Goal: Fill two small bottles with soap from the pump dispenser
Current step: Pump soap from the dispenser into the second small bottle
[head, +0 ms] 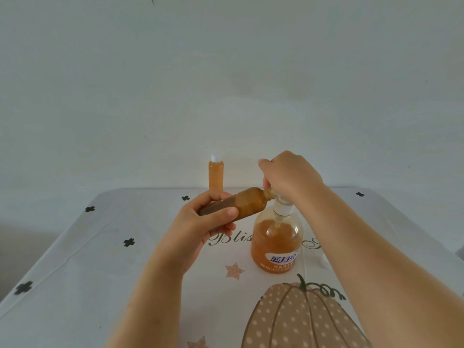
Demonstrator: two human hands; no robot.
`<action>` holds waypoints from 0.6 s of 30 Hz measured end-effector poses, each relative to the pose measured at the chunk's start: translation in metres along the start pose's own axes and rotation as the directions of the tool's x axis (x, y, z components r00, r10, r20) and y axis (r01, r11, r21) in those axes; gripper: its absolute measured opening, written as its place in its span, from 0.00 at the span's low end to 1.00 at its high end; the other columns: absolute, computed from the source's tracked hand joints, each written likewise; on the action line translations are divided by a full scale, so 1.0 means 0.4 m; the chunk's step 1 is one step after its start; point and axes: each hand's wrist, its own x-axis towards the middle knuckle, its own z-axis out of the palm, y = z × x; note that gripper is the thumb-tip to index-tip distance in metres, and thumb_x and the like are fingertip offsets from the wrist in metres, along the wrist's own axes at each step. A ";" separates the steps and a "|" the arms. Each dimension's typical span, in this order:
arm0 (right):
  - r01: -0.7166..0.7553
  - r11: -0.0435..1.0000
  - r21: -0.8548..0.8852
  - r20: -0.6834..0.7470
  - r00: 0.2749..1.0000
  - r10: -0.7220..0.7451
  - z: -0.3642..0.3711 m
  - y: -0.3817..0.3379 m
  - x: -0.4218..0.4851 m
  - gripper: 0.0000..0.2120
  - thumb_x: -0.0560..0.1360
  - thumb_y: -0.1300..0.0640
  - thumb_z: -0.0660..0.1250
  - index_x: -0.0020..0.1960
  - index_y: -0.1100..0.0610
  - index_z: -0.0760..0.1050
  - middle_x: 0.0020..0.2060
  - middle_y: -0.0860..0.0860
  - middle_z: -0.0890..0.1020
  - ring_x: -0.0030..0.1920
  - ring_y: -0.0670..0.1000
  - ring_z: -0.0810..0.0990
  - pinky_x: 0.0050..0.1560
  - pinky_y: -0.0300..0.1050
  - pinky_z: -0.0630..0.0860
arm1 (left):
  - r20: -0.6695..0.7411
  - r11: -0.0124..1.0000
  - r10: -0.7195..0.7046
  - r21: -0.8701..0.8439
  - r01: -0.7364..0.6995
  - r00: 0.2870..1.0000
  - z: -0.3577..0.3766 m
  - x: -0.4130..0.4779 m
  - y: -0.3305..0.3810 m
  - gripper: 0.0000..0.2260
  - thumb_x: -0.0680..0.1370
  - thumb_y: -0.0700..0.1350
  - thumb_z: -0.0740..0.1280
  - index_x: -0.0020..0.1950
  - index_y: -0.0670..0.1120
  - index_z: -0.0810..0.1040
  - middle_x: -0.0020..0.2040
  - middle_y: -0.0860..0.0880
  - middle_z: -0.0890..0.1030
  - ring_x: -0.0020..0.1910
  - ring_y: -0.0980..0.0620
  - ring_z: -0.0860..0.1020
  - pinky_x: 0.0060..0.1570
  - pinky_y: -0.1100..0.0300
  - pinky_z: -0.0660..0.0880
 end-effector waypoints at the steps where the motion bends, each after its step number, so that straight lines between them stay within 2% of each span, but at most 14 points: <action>1: 0.001 1.000 0.012 -0.002 1.000 -0.001 0.007 0.002 0.001 0.20 0.79 0.50 0.56 0.47 0.60 0.84 0.37 0.53 0.83 0.34 0.53 0.77 0.39 0.45 0.73 | -0.002 1.000 -0.004 0.001 0.004 1.000 -0.004 0.001 -0.001 0.17 0.62 0.47 0.78 0.48 0.45 0.83 0.43 0.46 0.82 0.37 0.48 0.81 0.44 0.56 0.81; 6: 0.009 0.999 0.032 -0.003 1.000 -0.009 0.017 0.010 0.001 0.20 0.79 0.50 0.56 0.47 0.60 0.84 0.38 0.54 0.83 0.35 0.54 0.77 0.38 0.45 0.72 | 0.000 1.000 -0.028 0.010 0.028 1.000 -0.008 0.007 -0.004 0.15 0.66 0.42 0.77 0.51 0.42 0.82 0.42 0.44 0.80 0.37 0.48 0.80 0.41 0.58 0.79; 10: -0.005 0.999 0.040 -0.005 1.000 0.006 0.015 0.008 0.000 0.20 0.80 0.49 0.56 0.47 0.59 0.84 0.41 0.55 0.85 0.35 0.54 0.78 0.38 0.45 0.72 | 0.000 0.999 -0.033 0.011 0.033 0.999 -0.004 0.004 -0.004 0.21 0.63 0.44 0.78 0.54 0.40 0.81 0.41 0.45 0.80 0.36 0.48 0.80 0.40 0.58 0.78; 14: -0.013 0.999 0.047 -0.009 1.000 0.014 0.008 0.003 -0.009 0.19 0.79 0.50 0.56 0.48 0.60 0.83 0.40 0.55 0.85 0.34 0.54 0.77 0.38 0.44 0.72 | 0.004 1.000 -0.029 -0.002 0.029 1.000 -0.003 0.002 -0.003 0.22 0.63 0.39 0.77 0.56 0.41 0.80 0.43 0.44 0.81 0.36 0.47 0.79 0.40 0.57 0.78; 18: -0.010 0.999 0.038 -0.005 1.000 0.010 -0.015 -0.009 -0.012 0.19 0.79 0.50 0.56 0.48 0.59 0.83 0.38 0.54 0.84 0.35 0.53 0.78 0.38 0.44 0.72 | 0.019 1.000 -0.008 -0.009 0.008 1.000 0.004 -0.005 0.003 0.21 0.61 0.43 0.78 0.52 0.42 0.79 0.42 0.45 0.80 0.36 0.47 0.79 0.43 0.57 0.79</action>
